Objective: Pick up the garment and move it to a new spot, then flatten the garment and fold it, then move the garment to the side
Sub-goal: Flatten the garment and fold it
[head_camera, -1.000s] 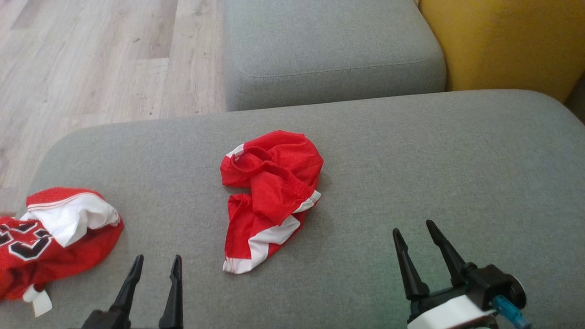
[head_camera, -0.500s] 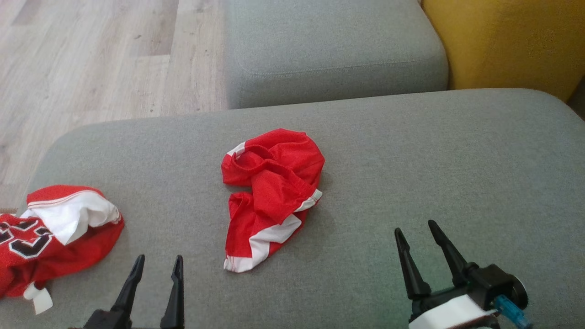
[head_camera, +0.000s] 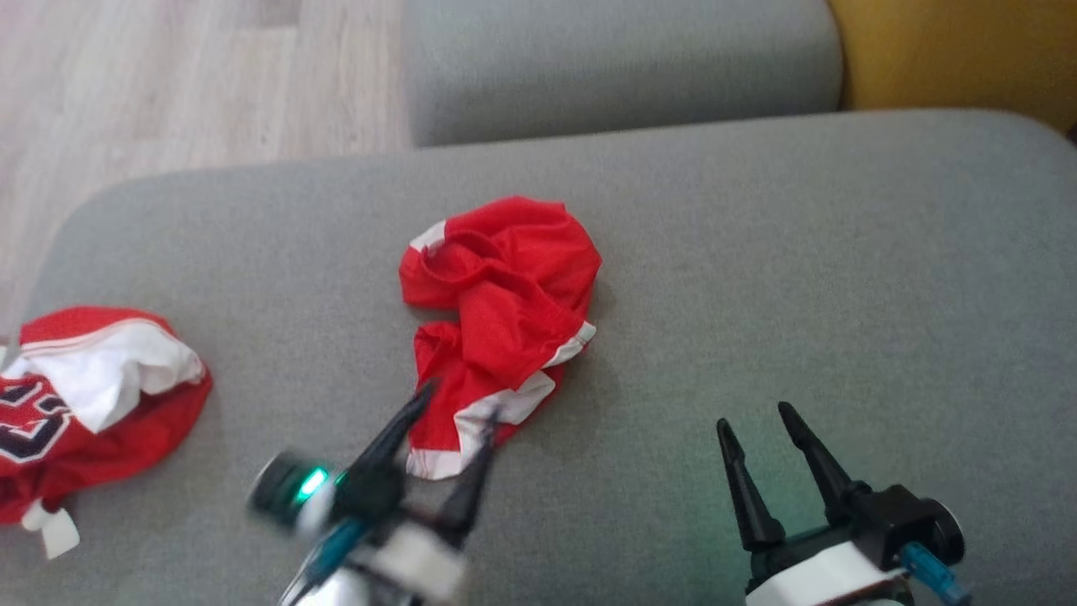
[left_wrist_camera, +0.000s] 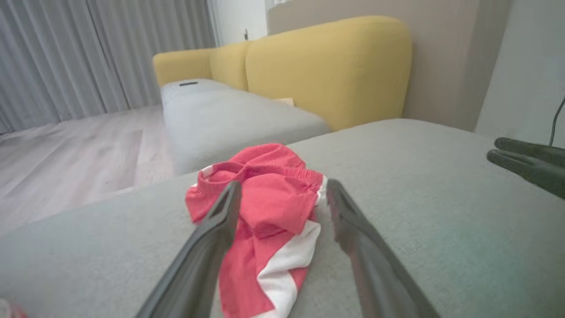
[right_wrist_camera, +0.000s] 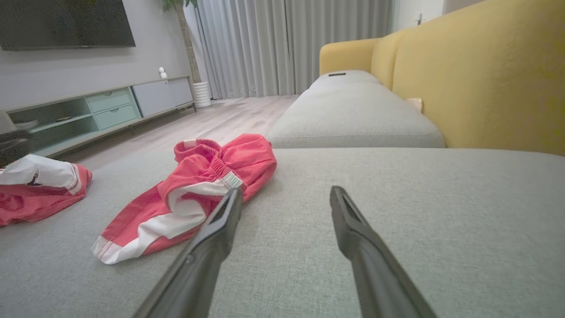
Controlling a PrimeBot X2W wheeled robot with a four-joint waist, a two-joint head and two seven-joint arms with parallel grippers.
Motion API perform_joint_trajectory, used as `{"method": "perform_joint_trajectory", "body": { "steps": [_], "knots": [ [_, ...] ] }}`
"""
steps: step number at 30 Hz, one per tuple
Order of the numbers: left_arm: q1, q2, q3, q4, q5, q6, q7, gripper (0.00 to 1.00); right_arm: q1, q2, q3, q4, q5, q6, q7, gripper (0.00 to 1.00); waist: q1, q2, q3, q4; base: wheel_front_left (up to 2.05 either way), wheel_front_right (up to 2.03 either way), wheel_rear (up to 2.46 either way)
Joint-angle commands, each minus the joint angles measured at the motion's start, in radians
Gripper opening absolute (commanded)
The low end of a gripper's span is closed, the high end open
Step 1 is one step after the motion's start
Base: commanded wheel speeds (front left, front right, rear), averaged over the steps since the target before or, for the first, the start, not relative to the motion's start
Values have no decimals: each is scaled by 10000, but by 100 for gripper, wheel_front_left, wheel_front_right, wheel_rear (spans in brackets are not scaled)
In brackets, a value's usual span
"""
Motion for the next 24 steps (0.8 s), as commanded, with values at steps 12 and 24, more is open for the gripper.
{"method": "perform_joint_trajectory", "body": {
  "steps": [12,24],
  "knots": [
    [-6372,-34,-3742,3642,353,-68,2264,100,-1244,-99,379,-534,-58,65,-36,100,0,-1,1597,-494,0,0,0],
    [-8619,1,-5793,6258,-1030,-70,4135,100,-1478,-178,180,-626,-93,65,-36,100,0,-1,2108,-591,0,0,0]
  ]
}}
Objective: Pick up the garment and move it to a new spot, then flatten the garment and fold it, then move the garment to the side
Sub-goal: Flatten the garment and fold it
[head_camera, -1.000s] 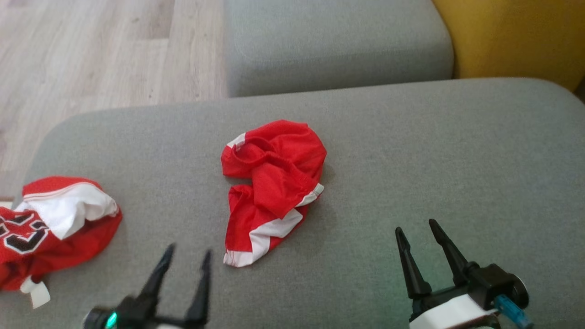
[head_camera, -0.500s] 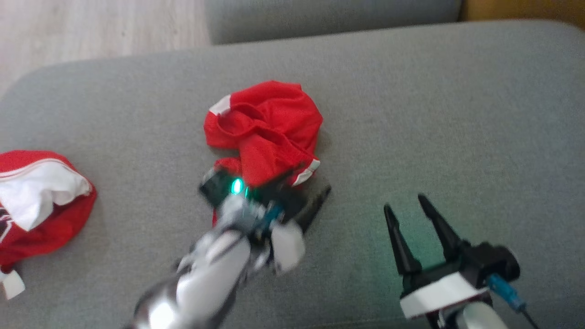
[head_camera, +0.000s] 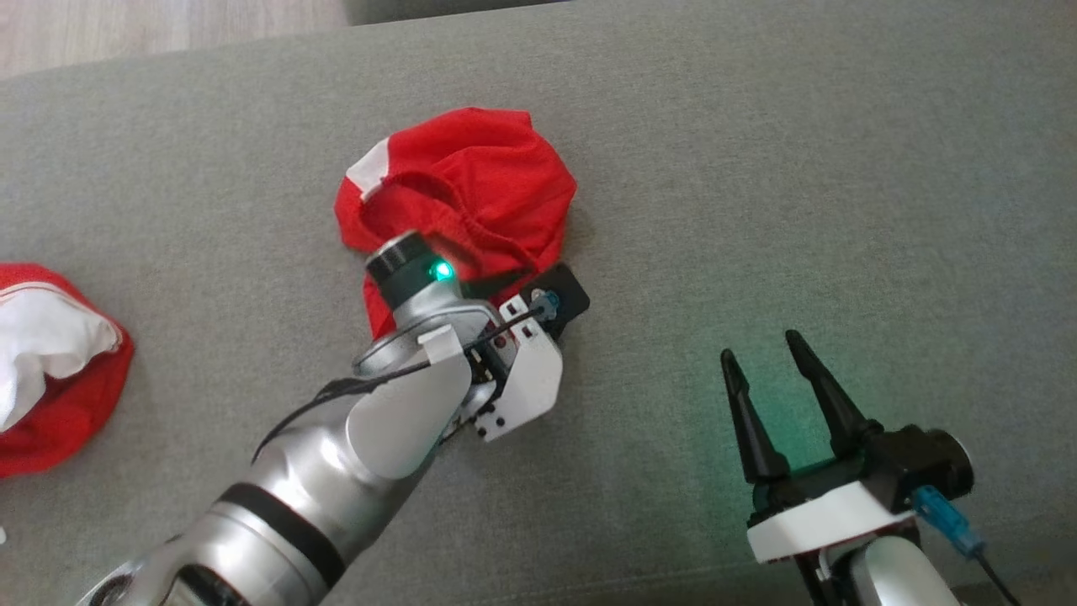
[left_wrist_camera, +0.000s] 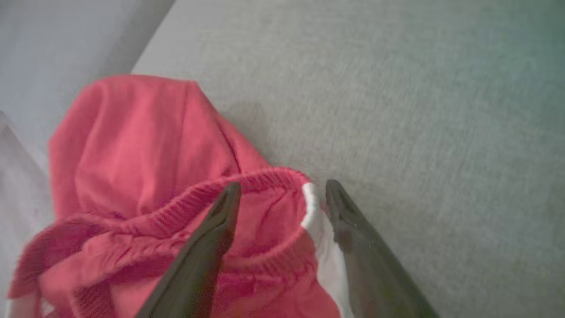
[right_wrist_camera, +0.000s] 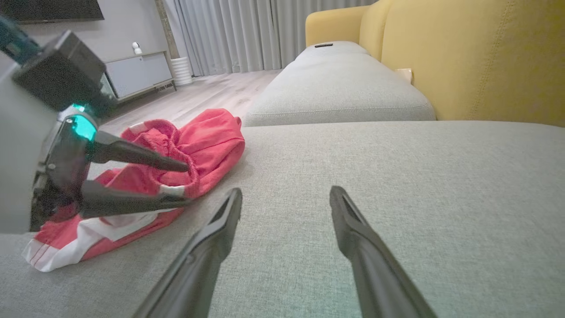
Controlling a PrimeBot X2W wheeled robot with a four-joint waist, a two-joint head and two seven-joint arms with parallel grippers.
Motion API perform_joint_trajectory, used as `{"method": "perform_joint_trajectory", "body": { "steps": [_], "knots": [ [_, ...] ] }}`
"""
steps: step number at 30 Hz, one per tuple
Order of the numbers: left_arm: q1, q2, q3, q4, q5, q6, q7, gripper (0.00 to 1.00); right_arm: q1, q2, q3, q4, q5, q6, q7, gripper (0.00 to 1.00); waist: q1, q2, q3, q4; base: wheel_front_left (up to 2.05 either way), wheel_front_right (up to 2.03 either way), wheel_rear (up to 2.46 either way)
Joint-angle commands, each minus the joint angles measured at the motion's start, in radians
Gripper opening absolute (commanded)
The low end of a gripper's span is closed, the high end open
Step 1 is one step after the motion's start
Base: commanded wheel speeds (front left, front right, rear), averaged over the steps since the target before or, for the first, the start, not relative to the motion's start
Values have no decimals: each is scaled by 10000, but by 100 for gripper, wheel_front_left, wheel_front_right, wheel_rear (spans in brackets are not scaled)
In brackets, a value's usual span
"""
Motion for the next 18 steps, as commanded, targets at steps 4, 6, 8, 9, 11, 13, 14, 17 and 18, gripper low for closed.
{"method": "perform_joint_trajectory", "body": {
  "steps": [4,6,8,9,11,13,14,17,18],
  "knots": [
    [-676,376,-654,-243,-1004,16,262,0,-405,-57,133,-334,-80,65,-36,100,-1,0,-56,162,0,0,0],
    [-758,573,-1078,-413,-1460,16,246,0,-417,-36,166,-320,-52,65,-36,100,-1,0,-113,198,0,0,0],
    [-894,766,-1230,-743,-1940,16,-66,0,-441,-13,196,-320,-23,65,-36,100,-1,0,-181,211,0,0,0],
    [-912,800,-1124,-966,-2327,16,-346,0,-455,-2,210,-318,-8,65,-36,100,-1,0,-214,202,0,0,0],
    [-903,795,-768,-1438,-3310,16,-896,0,-477,16,252,-295,11,65,-36,100,-1,0,-291,167,0,0,0],
    [-1028,846,-433,-1852,-4210,16,-1250,0,-505,31,320,-272,50,65,-36,100,-1,0,-369,86,0,0,0],
    [-1142,894,-256,-2017,-4583,16,-1365,0,-520,38,352,-254,70,65,-36,100,-1,0,-412,27,0,0,0],
    [-1671,1032,301,-2485,-5415,16,-1719,0,-548,53,351,-235,136,65,-36,100,-1,0,-511,-165,0,0,0],
    [-1880,1084,466,-2646,-5638,16,-1858,0,-556,56,367,-229,160,65,-36,100,-1,0,-548,-248,0,0,0]
  ]
}}
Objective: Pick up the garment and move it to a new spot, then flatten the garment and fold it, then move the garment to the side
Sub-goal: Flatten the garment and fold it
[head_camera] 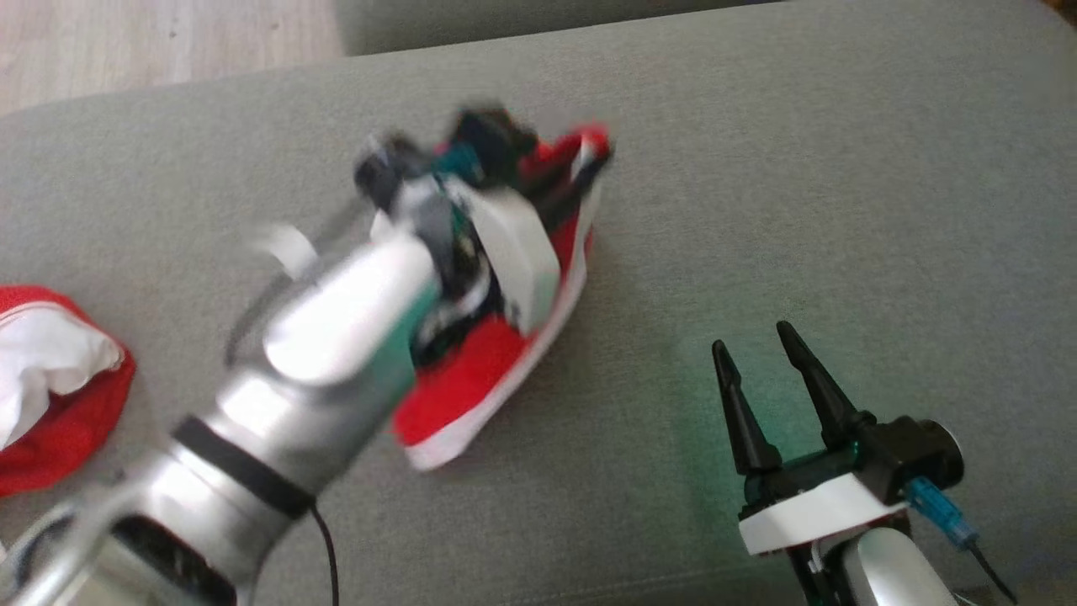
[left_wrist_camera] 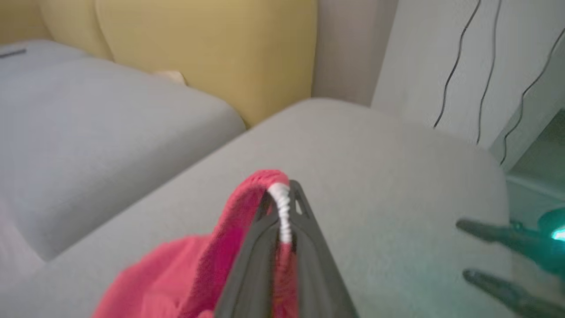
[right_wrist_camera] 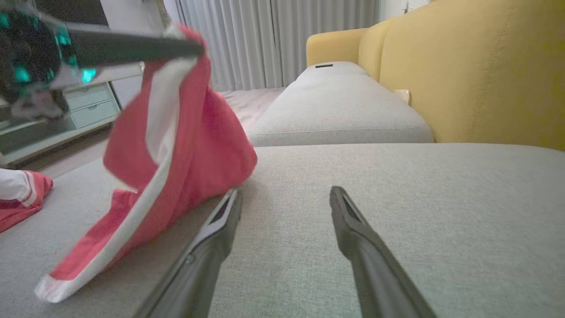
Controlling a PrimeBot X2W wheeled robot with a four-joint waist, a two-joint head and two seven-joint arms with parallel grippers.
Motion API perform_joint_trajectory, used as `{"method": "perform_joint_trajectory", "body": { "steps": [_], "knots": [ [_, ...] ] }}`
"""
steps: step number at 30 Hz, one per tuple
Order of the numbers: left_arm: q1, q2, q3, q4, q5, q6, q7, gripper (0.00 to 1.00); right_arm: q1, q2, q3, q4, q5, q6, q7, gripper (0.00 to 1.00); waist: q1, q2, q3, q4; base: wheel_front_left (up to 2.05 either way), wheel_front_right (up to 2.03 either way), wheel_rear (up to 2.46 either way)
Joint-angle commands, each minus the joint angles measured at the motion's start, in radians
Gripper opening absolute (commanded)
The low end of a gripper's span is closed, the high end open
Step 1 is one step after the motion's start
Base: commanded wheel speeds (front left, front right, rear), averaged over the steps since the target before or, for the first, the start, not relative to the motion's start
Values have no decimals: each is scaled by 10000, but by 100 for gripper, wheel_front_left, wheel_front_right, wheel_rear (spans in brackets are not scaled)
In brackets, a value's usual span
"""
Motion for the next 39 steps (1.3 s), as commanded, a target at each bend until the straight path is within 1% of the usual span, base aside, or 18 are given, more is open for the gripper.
{"method": "perform_joint_trajectory", "body": {
  "steps": [1,3,8,12,15,18,20,23,28,29,30,31,35,37,39],
  "knots": [
    [-1126,274,736,-551,-329,10,-351,0,-335,8,270,-271,131,65,-36,100,0,0,-101,-183,0,0,0],
    [-1346,308,912,-656,-519,10,-461,0,-330,9,288,-281,188,65,-36,100,0,0,-139,-250,0,0,0],
    [-2395,432,1957,-812,-1116,11,-1275,0,-309,12,265,-323,406,65,-36,100,0,0,-278,-480,0,0,0],
    [-2286,539,2247,-891,-2006,11,-1010,0,-292,13,239,-361,508,65,-36,100,0,0,-390,-552,0,0,0],
    [-1369,754,1995,-1156,-2516,11,-925,0,-268,13,199,-409,532,65,-36,100,0,0,-383,-497,0,0,0],
    [60,899,1746,-1323,-2880,10,-1221,0,-248,13,156,-450,513,65,-36,100,0,0,-284,-346,0,0,0],
    [1153,841,1631,-1217,-3164,13,-1507,0,-223,13,133,-443,446,65,-36,100,0,0,-198,-191,0,0,0],
    [2458,731,1366,-895,-3238,13,-1980,0,-203,14,94,-414,320,65,-36,100,0,0,-113,14,0,0,0],
    [3679,585,1035,-805,-3128,12,-2394,0,-178,14,-18,-430,134,65,-36,100,0,0,-72,331,0,0,0],
    [4049,546,1000,-927,-3196,11,-2437,59,-148,14,-33,-413,86,65,-36,100,0,0,-127,436,0,0,0],
    [4225,547,1012,-993,-3277,11,-2446,92,-134,14,-25,-401,79,65,-36,100,0,0,-168,472,0,0,0],
    [4346,606,966,-1057,-3239,11,-2452,100,-118,14,-7,-387,75,65,-36,100,0,0,-206,495,0,0,0],
    [4713,958,933,-1491,-2713,11,-2461,100,-58,14,66,-358,102,65,-36,100,0,0,-334,532,0,0,0],
    [4826,1229,797,-1762,-2196,11,-2462,100,-33,14,98,-351,109,65,-36,100,0,0,-378,537,0,0,0],
    [4848,1583,575,-1921,-1435,11,-2463,100,7,14,112,-344,109,65,-36,100,0,0,-431,546,0,0,0]
  ]
}}
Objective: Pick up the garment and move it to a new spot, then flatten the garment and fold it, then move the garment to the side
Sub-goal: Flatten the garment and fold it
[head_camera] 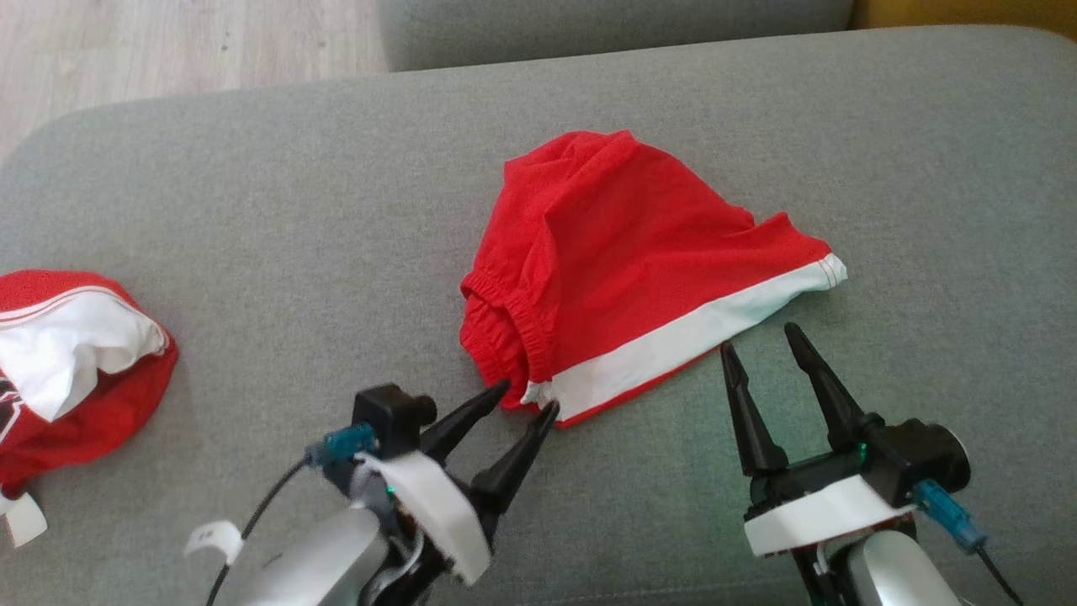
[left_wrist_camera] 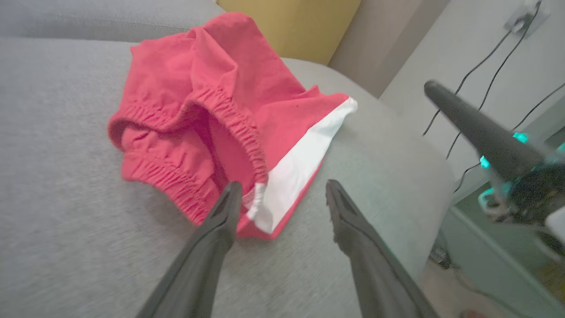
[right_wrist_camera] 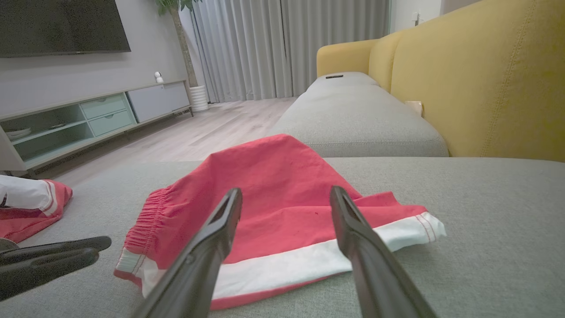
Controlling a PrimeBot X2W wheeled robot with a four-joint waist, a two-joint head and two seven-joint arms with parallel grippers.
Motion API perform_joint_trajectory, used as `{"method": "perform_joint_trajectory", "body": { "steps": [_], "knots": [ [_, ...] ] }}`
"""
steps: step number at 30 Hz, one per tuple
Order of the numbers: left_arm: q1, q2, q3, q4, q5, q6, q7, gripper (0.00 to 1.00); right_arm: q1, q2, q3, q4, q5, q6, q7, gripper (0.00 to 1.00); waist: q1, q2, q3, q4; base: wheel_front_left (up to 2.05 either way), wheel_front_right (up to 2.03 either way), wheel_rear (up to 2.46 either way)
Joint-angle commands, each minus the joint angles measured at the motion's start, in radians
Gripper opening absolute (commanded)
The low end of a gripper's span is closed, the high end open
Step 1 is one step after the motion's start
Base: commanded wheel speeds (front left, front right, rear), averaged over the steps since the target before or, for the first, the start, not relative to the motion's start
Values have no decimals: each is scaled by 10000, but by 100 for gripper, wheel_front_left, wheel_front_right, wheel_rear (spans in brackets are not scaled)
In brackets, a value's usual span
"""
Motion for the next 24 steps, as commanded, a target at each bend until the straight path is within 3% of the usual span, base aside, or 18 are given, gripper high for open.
{"method": "perform_joint_trajectory", "body": {
  "steps": [1,4,7,20,21,22,23,24],
  "knots": [
    [-341,518,159,-346,924,39,-133,100,-54,-3,231,-278,-22,65,-36,100,0,0,-64,6,0,0,0],
    [-391,798,-28,-234,2281,438,-134,100,23,-3,215,-263,-38,65,-36,100,0,0,-132,-3,0,0,0],
    [-393,686,-47,-60,2968,709,-134,100,69,-3,197,-260,-44,65,-36,100,0,0,-173,-33,0,0,0],
    [-841,-190,299,1279,3059,503,-135,100,21,-3,245,-270,-115,65,-36,100,0,0,20,-233,0,0,0],
    [-896,-215,317,1359,3089,482,-135,84,15,-3,246,-273,-124,65,-36,100,0,0,41,-250,0,0,0],
    [-953,-235,366,1405,3124,480,-135,42,8,-3,239,-277,-130,65,-36,100,0,0,69,-270,0,0,0],
    [-987,-265,440,1420,3137,477,-135,35,3,-3,221,-279,-135,65,-36,100,0,0,90,-277,0,0,0],
    [-1000,-293,505,1440,3139,466,-135,18,-1,-4,202,-282,-141,65,-36,100,0,0,110,-281,0,0,0]
  ]
}}
